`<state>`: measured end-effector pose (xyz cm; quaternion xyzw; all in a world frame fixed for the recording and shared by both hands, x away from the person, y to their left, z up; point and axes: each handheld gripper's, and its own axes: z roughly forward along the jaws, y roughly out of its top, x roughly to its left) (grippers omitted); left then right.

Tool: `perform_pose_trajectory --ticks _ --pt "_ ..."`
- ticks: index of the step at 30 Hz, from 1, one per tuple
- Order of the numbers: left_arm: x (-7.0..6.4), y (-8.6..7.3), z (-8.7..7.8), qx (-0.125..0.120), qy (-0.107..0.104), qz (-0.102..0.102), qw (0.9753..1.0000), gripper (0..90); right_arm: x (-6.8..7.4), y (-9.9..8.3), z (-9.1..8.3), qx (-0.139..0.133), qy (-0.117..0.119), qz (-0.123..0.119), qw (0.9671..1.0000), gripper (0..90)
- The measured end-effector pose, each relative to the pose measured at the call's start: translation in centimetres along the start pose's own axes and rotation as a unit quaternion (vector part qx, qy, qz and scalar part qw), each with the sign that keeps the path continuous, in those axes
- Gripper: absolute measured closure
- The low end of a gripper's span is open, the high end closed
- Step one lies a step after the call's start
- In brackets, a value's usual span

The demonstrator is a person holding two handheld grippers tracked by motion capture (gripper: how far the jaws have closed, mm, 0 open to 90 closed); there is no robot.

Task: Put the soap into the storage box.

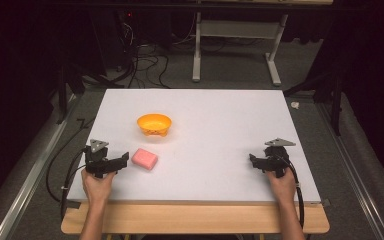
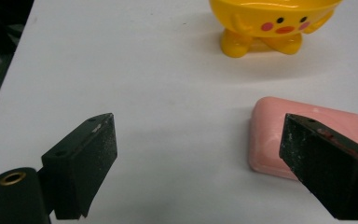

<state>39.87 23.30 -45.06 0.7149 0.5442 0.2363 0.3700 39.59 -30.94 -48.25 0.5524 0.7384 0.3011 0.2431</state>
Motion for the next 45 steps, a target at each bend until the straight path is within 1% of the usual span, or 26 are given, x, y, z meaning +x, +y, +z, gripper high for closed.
perform_pose_trajectory --ticks 4,8,11,12,16,21,22,25,31,35,39,41,45 --pt "-0.6 0.1 -0.3 0.002 -0.011 0.005 0.9999 10.9 0.0 0.0 0.0 0.0 0.0 0.0 1.0 21.4" --pt "-1.3 0.3 -0.4 -0.002 -0.018 0.014 0.9997 10.2 0.0 0.0 0.0 0.0 0.0 -0.001 1.0 21.4" --pt "-1.9 0.4 -0.3 0.0 -0.027 0.023 0.9994 9.2 0.0 0.0 0.0 0.0 0.0 -0.002 1.0 21.4" --pt "-2.0 0.4 -0.3 0.001 -0.032 0.023 0.9992 9.1 0.0 0.0 0.0 0.0 0.0 -0.002 1.0 21.4" --pt "-2.6 0.4 -0.3 0.005 -0.039 0.031 0.9988 8.2 0.0 0.0 0.0 0.0 0.0 -0.001 1.0 21.4" --pt "-3.3 0.5 0.0 0.011 -0.044 0.041 0.9981 7.3 0.0 0.0 0.0 0.0 0.0 0.0 1.0 21.4" --pt "-3.5 0.5 0.1 0.013 -0.049 0.04 0.9979 7.2 0.0 0.0 0.0 0.0 0.0 0.0 1.0 21.4" --pt "-3.8 0.4 0.4 0.018 -0.054 0.043 0.9975 6.8 0.0 0.0 0.0 0.0 0.0 0.0 1.0 21.4" --pt "-4.6 0.4 1.1 0.026 -0.056 0.054 0.9966 6.1 0.0 0.0 0.0 0.0 0.0 0.0 1.0 21.4" --pt "-5.1 0.7 1.5 0.03 -0.059 0.057 0.9962 5.4 0.0 0.0 0.0 0.0 0.0 0.0 1.0 21.4" --pt "-5.6 0.8 2.3 0.043 -0.06 0.067 0.9951 4.3 0.0 0.0 0.0 0.0 0.0 0.0 1.0 21.4" --pt "-5.8 0.9 2.7 0.048 -0.066 0.064 0.9946 3.9 0.0 0.0 0.0 0.0 0.0 0.0 1.0 21.5" --pt "-5.9 0.8 3.5 0.061 -0.057 0.066 0.9944 3.5 0.0 0.0 0.0 0.0 0.0 0.0 1.0 21.4"
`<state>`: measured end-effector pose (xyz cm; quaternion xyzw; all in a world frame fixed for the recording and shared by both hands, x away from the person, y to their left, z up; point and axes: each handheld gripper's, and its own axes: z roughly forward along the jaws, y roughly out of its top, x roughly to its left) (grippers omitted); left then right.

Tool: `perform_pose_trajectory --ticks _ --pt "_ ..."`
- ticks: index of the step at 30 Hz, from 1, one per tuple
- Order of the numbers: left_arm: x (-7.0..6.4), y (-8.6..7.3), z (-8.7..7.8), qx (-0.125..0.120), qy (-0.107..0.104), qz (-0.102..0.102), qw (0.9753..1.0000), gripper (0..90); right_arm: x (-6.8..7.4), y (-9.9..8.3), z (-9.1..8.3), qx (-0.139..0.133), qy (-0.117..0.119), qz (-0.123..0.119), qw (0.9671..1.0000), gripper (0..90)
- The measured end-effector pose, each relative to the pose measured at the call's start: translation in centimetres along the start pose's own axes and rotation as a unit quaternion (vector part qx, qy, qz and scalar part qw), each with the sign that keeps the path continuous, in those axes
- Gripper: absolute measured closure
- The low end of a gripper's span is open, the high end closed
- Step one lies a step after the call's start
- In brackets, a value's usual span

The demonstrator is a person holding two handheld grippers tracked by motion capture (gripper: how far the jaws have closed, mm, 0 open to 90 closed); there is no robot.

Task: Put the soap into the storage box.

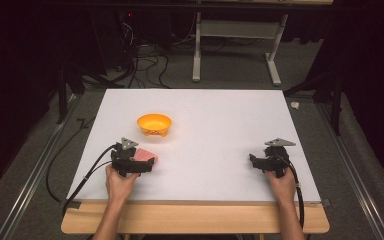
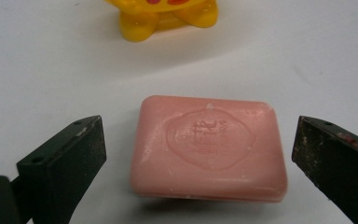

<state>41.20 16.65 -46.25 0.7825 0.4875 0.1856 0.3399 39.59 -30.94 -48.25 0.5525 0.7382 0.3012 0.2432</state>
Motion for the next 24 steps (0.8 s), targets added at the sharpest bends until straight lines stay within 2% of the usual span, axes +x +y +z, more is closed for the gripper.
perform_pose_trajectory --ticks 5,18,24 --pt "-0.1 -0.1 0.8 0.014 0.003 0.002 0.9999 3.2 0.0 0.0 0.0 0.0 0.0 0.0 1.0 21.4" --pt "-0.4 -0.3 1.9 0.025 0.002 0.003 0.9997 6.1 0.0 0.0 0.0 0.0 0.0 0.0 1.0 21.4" --pt "-0.6 -0.6 2.3 0.029 0.005 0.011 0.9995 9.1 0.0 0.0 0.0 0.0 0.0 0.0 1.0 21.4"
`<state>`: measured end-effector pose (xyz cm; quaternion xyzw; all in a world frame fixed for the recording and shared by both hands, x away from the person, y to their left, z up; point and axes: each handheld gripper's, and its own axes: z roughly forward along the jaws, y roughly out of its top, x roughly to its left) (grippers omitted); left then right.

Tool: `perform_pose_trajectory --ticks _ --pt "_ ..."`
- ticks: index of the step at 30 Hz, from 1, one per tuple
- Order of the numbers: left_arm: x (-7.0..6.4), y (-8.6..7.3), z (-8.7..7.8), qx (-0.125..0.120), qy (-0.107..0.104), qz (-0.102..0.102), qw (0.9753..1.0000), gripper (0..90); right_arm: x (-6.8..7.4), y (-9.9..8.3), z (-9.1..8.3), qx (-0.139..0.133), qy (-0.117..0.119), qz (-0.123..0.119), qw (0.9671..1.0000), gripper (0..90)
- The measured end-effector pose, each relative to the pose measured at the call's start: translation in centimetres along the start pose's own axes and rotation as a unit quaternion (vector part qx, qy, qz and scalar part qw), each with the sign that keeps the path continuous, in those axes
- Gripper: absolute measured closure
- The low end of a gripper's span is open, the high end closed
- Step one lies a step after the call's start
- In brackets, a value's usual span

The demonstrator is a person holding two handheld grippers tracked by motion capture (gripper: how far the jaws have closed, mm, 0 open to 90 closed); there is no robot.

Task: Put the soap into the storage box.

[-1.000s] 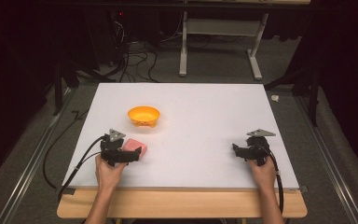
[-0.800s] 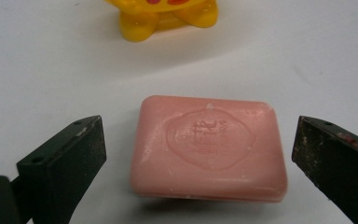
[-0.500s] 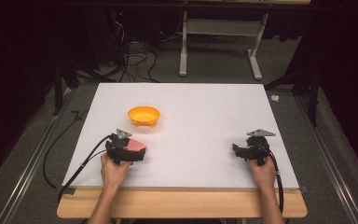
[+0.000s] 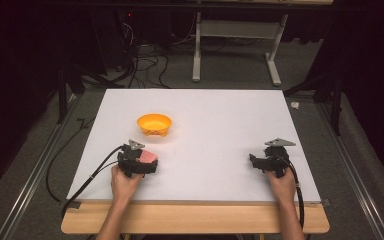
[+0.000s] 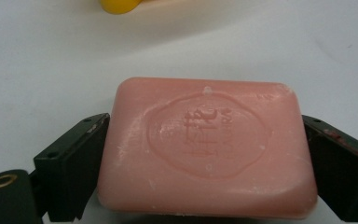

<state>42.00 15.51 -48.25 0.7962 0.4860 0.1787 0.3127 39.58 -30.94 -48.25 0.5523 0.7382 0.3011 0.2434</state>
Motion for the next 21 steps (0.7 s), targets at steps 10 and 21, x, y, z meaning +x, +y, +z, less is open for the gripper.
perform_pose_trajectory --ticks 10,21 --pt "-0.09 -0.14 -0.15 -0.006 0.0 0.006 1.0 13.4 0.0 0.0 0.0 0.0 0.0 0.0 1.0 21.4" --pt "-0.25 -0.18 -0.36 -0.002 0.0 0.003 1.0 13.5 -0.02 -0.01 0.0 0.0 0.0 -0.002 1.0 21.4"
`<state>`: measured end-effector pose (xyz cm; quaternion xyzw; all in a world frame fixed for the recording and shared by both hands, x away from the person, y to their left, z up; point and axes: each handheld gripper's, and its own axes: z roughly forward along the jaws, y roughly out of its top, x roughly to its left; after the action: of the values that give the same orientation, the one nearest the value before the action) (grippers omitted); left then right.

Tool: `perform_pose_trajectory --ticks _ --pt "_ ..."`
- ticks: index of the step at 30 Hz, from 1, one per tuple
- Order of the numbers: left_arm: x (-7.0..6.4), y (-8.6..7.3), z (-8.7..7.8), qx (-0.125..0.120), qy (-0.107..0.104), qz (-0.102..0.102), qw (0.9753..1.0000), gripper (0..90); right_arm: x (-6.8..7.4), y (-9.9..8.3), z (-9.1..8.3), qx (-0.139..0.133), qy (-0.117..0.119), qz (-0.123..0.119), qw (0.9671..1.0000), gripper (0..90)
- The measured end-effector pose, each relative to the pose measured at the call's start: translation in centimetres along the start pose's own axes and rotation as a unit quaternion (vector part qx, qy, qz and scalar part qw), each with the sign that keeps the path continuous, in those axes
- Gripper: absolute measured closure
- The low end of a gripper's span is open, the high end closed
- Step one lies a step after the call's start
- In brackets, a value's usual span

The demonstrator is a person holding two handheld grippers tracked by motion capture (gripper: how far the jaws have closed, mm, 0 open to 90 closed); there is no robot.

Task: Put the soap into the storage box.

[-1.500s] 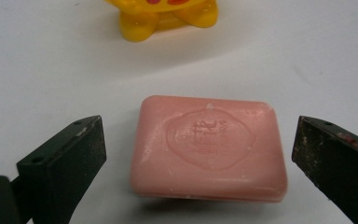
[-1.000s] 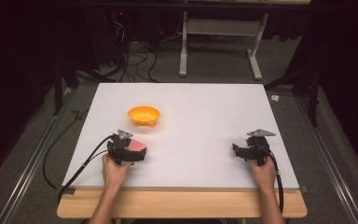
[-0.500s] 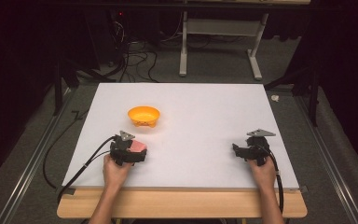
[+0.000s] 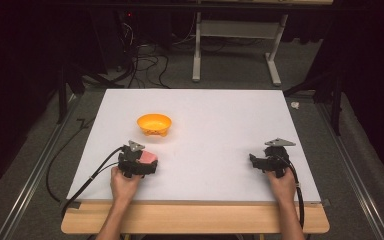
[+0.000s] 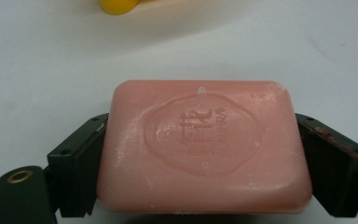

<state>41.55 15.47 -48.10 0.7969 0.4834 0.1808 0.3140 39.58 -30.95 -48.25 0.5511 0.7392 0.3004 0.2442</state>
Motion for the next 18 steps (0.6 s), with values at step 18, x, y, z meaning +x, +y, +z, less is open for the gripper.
perform_pose_trajectory --ticks 18 --pt "0.2 0.6 -1.9 -0.033 -0.009 -0.037 0.9987 13.6 0.0 0.0 0.0 0.0 0.0 0.0 1.0 21.4"
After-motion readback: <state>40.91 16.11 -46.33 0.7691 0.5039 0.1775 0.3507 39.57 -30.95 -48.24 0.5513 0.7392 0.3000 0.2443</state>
